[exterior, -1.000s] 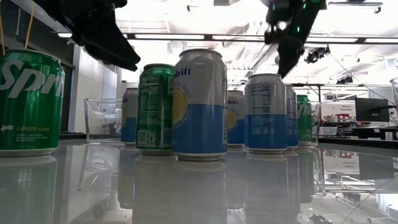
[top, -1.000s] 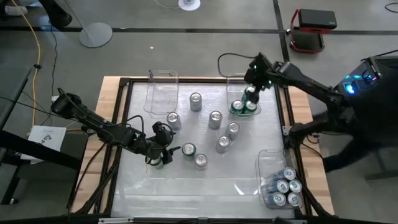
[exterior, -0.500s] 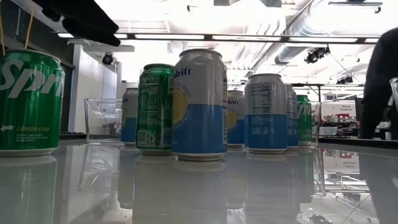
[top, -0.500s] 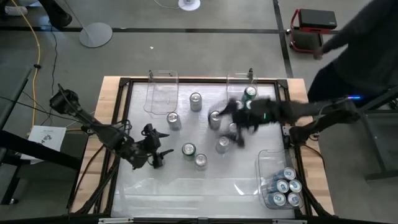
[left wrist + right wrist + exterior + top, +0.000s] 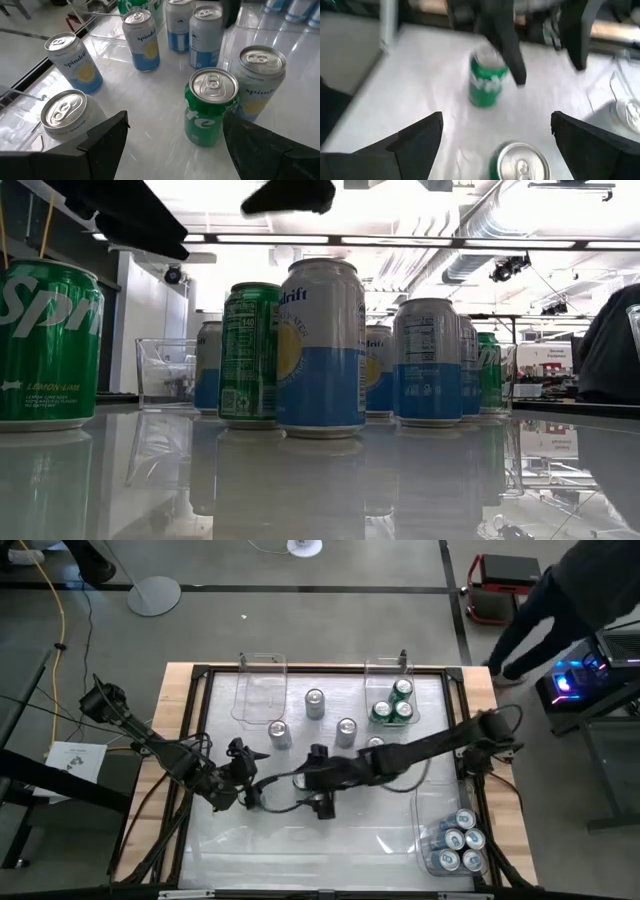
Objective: Sort soda cans
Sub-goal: Put the green soda can into the top right transparent bin
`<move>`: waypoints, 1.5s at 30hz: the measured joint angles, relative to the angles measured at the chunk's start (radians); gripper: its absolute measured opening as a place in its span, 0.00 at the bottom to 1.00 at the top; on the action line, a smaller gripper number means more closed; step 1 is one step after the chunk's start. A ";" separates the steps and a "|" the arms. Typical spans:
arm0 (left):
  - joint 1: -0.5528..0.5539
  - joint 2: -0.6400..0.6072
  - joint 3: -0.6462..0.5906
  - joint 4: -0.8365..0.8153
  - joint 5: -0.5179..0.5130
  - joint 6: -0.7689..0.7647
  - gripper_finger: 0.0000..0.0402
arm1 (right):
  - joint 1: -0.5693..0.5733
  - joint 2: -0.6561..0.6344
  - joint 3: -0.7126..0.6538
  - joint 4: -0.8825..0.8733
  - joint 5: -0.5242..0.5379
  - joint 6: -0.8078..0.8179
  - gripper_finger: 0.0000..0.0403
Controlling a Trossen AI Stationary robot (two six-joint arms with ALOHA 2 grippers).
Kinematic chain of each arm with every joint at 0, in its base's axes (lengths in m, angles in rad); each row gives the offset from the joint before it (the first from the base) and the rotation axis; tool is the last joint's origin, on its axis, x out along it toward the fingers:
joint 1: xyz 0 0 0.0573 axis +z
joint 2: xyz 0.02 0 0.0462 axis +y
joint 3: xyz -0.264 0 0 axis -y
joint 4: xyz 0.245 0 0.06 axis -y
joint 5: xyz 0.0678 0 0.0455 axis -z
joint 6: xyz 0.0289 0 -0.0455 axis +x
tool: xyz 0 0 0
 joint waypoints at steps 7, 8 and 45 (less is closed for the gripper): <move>0.000 0.000 0.000 -0.013 -0.006 -0.018 0.75 | -0.007 0.203 0.291 -0.365 0.124 0.048 0.89; 0.000 0.000 0.000 -0.013 -0.006 -0.018 0.75 | -0.009 0.226 0.320 -0.399 0.123 0.059 0.89; 0.000 0.000 0.000 -0.008 -0.007 -0.027 0.75 | -0.098 0.106 0.346 -0.551 0.059 -0.007 0.70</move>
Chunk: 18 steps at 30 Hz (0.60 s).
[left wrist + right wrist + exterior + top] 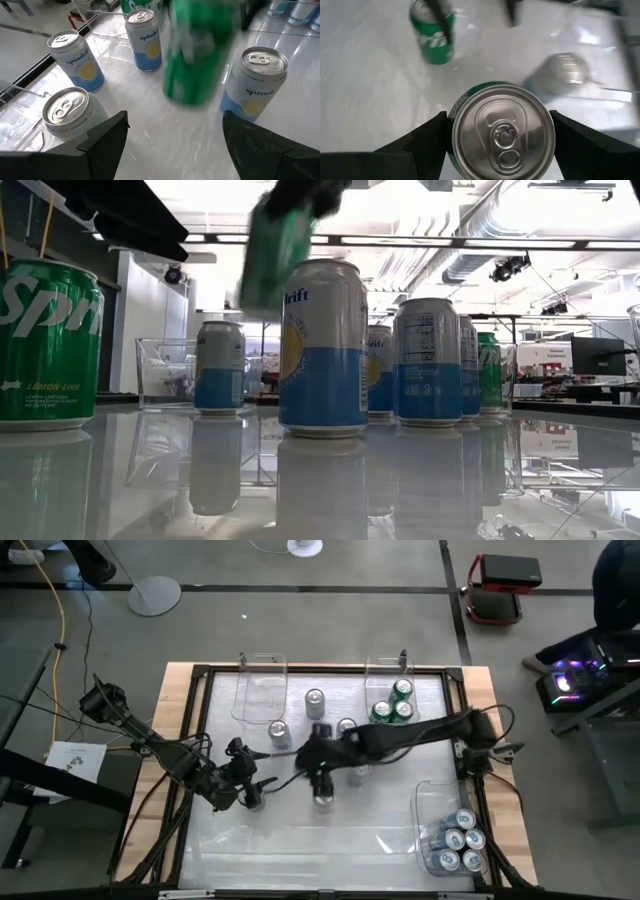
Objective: Sort soda cans
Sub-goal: Put the green soda can into the top right transparent bin
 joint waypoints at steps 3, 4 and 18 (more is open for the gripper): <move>0.000 0.000 0.000 0.000 0.000 0.000 0.75 | -0.019 -0.083 0.000 -0.055 0.057 -0.013 0.70; 0.000 0.000 0.000 0.001 0.000 0.000 0.75 | -0.029 -0.115 0.000 -0.076 0.078 -0.017 0.70; -0.002 0.047 0.000 0.004 -0.025 0.002 0.75 | -0.508 -0.606 -0.458 -0.055 0.150 0.004 0.70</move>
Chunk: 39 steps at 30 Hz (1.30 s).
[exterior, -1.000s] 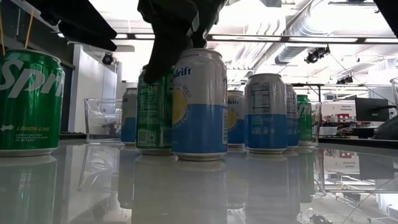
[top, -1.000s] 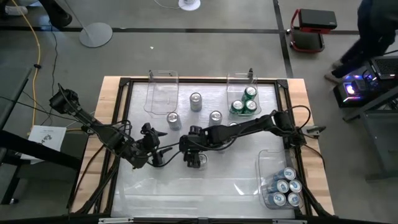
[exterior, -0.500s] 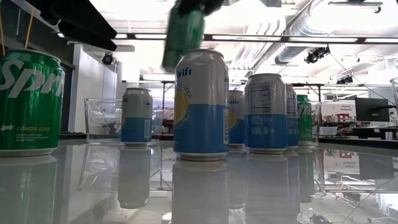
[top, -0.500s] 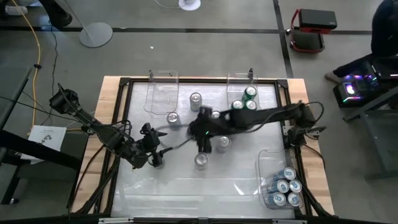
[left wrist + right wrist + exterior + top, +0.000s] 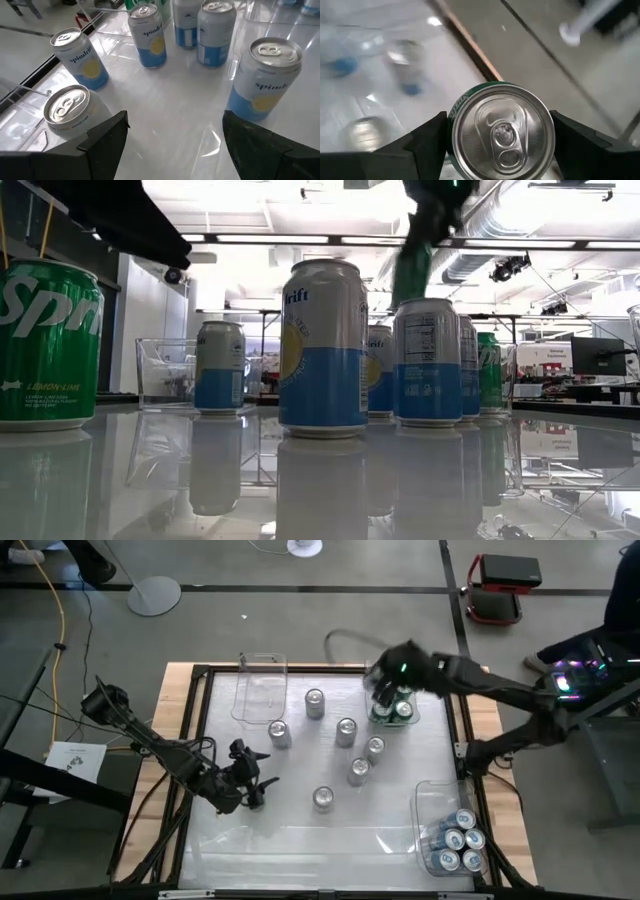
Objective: Sort soda cans
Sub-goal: Put the green soda can into the top right transparent bin
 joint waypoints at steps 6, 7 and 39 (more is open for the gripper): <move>0.001 0.020 0.000 0.001 -0.028 0.001 0.75 | -0.218 -0.010 -0.168 0.148 -0.208 0.020 0.70; 0.001 0.020 0.000 0.002 -0.032 0.001 0.75 | -0.231 0.002 -0.183 0.161 -0.211 0.014 0.70; 0.026 0.020 0.000 0.009 -0.009 -0.018 0.75 | -0.296 0.248 -0.197 0.052 -0.326 0.003 0.72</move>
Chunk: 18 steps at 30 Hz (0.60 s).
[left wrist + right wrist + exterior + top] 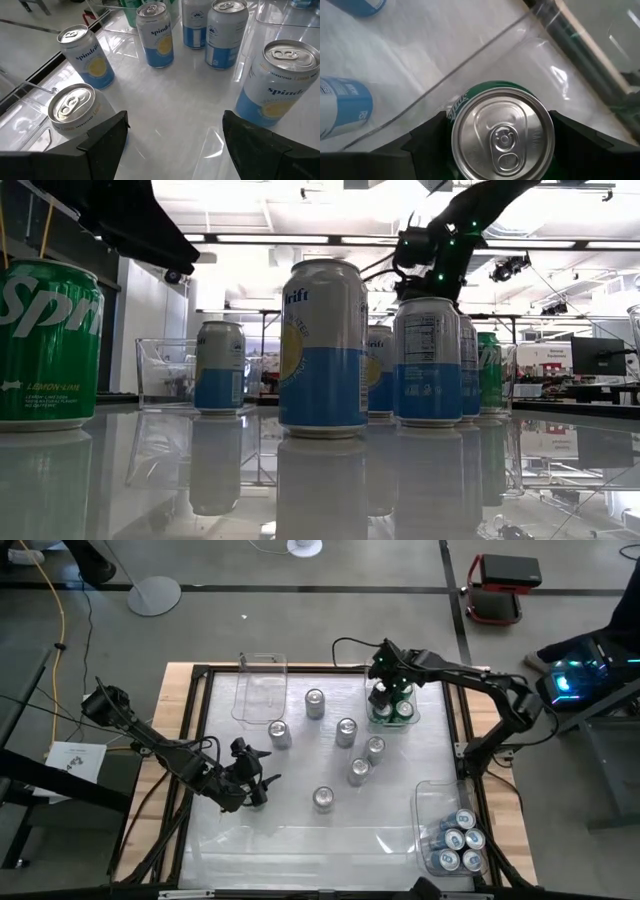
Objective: Sort soda cans
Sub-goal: Put the green soda can into the top right transparent bin
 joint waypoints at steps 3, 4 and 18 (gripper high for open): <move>0.000 0.000 0.000 0.000 0.001 0.000 0.75 | -0.024 0.001 0.000 -0.011 -0.047 -0.004 0.74; 0.000 0.000 0.000 0.000 0.001 0.000 0.75 | -0.032 0.001 0.000 -0.015 -0.057 -0.006 0.76; 0.000 -0.001 0.000 0.000 0.001 0.000 0.75 | -0.066 0.003 0.081 -0.106 -0.074 -0.005 0.86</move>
